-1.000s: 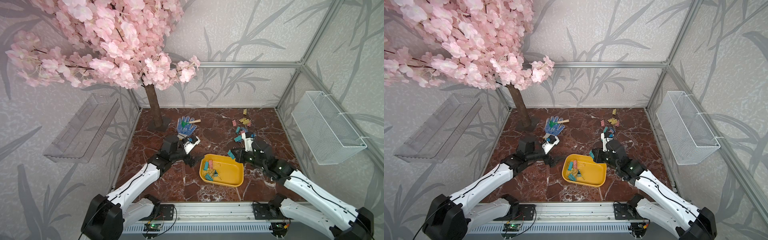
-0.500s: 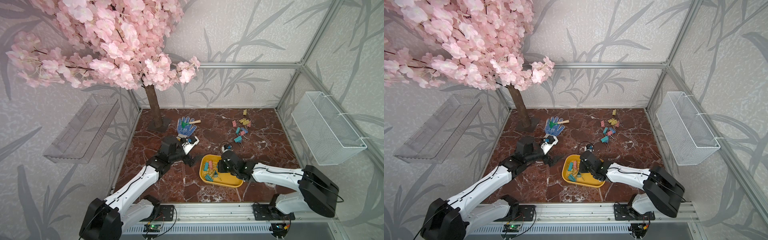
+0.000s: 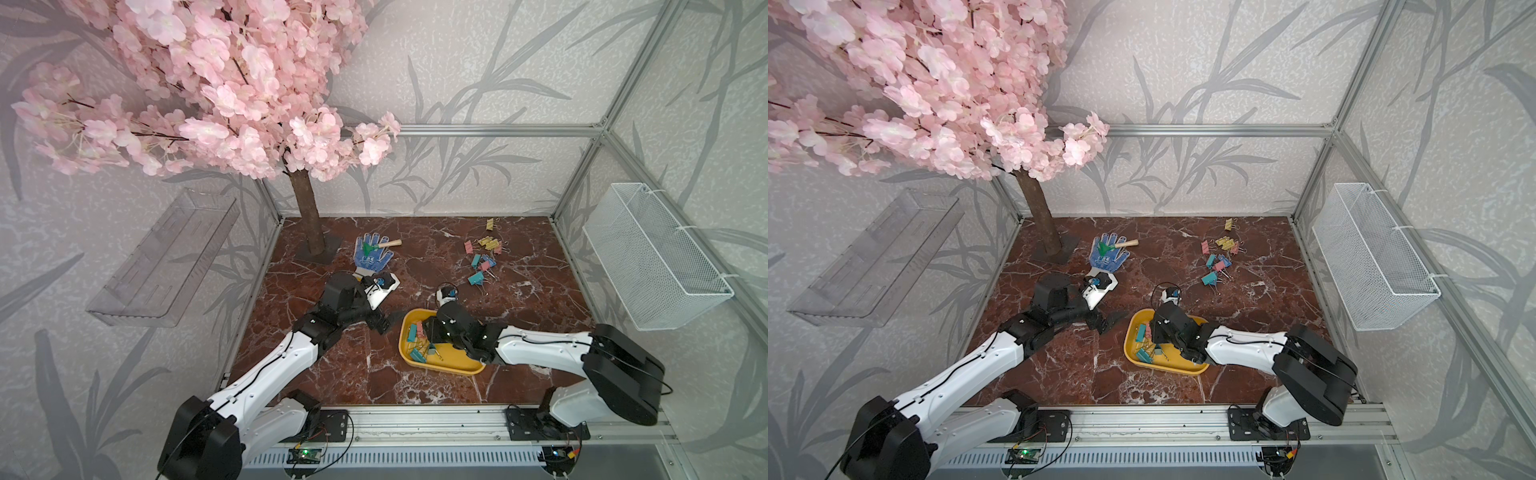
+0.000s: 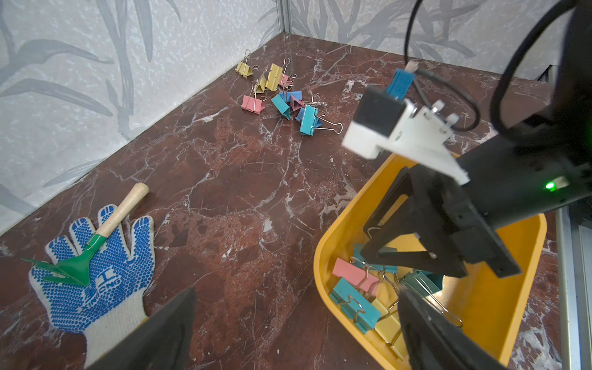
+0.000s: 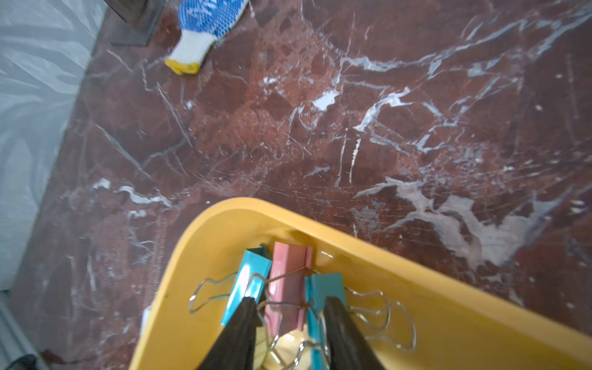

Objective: Put the binder clips in the storage box
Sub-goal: Place the binder clip in the storage box, then pick up the binder clip at the center of the board.

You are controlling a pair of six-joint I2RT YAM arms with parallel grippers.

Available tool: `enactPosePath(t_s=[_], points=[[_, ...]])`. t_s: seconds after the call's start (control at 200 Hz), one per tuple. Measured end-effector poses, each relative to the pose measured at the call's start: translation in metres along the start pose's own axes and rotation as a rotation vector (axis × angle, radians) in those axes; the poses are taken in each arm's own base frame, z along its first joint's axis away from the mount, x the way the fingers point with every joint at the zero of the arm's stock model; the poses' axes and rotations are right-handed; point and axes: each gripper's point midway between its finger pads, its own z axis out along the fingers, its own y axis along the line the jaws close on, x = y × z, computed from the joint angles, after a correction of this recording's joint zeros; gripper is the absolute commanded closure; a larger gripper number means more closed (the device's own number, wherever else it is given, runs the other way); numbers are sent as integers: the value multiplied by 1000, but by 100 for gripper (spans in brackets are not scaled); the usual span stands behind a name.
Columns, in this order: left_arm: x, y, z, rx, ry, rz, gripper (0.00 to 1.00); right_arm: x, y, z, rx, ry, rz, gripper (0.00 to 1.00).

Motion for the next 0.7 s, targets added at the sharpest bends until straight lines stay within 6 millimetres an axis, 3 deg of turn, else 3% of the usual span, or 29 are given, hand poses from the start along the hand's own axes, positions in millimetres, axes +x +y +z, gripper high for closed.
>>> enactPosePath(t_s=[0.105,0.195,0.265,0.4,0.475,0.54,0.7], points=[[0,0,0,0,0,1,0,-35,9,-40,-32,-121,-5,52],[0,0,0,1,0,1,0,-72,4,-76,-43,-224,31,52],[0,0,0,1,0,1,0,-106,-15,-98,-14,-298,93,52],[0,-1,0,3,0,3,0,-165,-81,-123,102,-372,190,48],[0,-2,1,2,1,6,0,-181,-115,-120,139,-345,250,47],[0,-2,1,1,2,9,0,-185,-140,-106,150,-278,299,45],[0,-2,1,-4,4,18,0,-164,-171,-54,139,-69,358,43]])
